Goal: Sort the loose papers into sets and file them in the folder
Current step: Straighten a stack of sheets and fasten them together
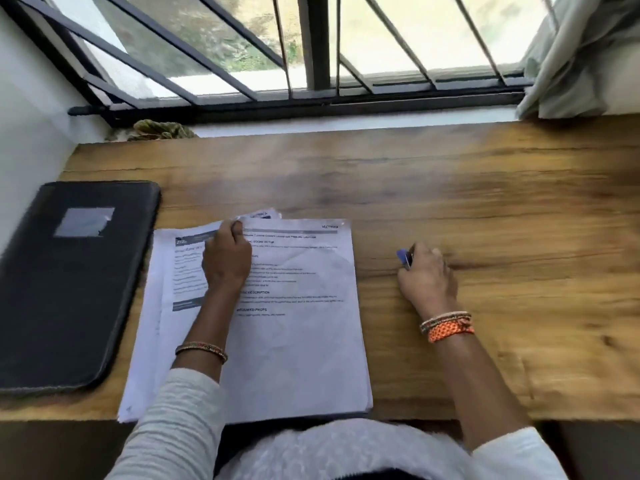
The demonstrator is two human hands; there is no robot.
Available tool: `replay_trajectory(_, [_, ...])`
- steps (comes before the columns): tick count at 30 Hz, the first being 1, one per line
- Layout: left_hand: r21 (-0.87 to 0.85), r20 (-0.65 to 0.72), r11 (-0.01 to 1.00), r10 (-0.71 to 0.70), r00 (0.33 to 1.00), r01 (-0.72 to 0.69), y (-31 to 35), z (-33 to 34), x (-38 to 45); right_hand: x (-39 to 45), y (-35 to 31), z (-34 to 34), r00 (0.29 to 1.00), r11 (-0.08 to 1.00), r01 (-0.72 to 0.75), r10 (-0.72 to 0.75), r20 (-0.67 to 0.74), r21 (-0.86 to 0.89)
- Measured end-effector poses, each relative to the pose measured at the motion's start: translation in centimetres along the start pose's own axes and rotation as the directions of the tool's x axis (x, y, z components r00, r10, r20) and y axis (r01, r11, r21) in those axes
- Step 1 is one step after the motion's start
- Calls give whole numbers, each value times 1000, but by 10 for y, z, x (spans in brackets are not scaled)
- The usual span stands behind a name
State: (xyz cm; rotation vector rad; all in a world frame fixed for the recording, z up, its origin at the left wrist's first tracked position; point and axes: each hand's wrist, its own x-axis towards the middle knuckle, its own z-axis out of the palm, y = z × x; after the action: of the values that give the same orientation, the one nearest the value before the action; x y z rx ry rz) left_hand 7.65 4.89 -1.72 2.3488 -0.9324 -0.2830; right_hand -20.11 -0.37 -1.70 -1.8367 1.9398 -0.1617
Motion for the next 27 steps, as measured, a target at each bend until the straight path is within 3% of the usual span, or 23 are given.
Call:
replay_trajectory(3, [126, 53, 992, 14, 999, -20, 12, 7, 1, -6, 25, -19, 990, 998, -46, 53, -132, 52])
replay_trajectory(5, [104, 81, 995, -1, 997, -7, 22, 14, 0, -3, 61, -40, 955, 995, -90, 101, -278, 53])
replay_trajectory(10, [-1, 107, 999, 33, 994, -33, 67, 44, -22, -2, 164, -84, 774, 958, -258, 285, -565, 129])
replay_trajectory(12, [-16, 116, 999, 35, 993, -33, 86, 59, -31, 0, 196, -93, 747, 951, -280, 302, -593, 132])
replay_trajectory(18, [-22, 180, 999, 43, 983, -40, 122, 100, -57, 15, 248, -93, 786, 941, -327, 322, -528, 87])
replay_trajectory(21, [-20, 200, 998, 54, 978, -51, 127, 111, -67, 14, 250, -83, 733, 935, -339, 334, -592, 109])
replay_trajectory(24, [-28, 195, 998, 64, 979, -60, 122, 109, -70, 9, 228, -73, 636, 915, -370, 378, -673, 164])
replay_trajectory(25, [-43, 184, 997, 73, 980, -66, 121, 107, -70, 7, 215, -70, 619, 926, -336, 357, -700, 174])
replay_trajectory(27, [-97, 134, 991, 107, 985, -94, 117, 99, -67, 4, 173, -58, 681, 964, -166, 264, -683, 207])
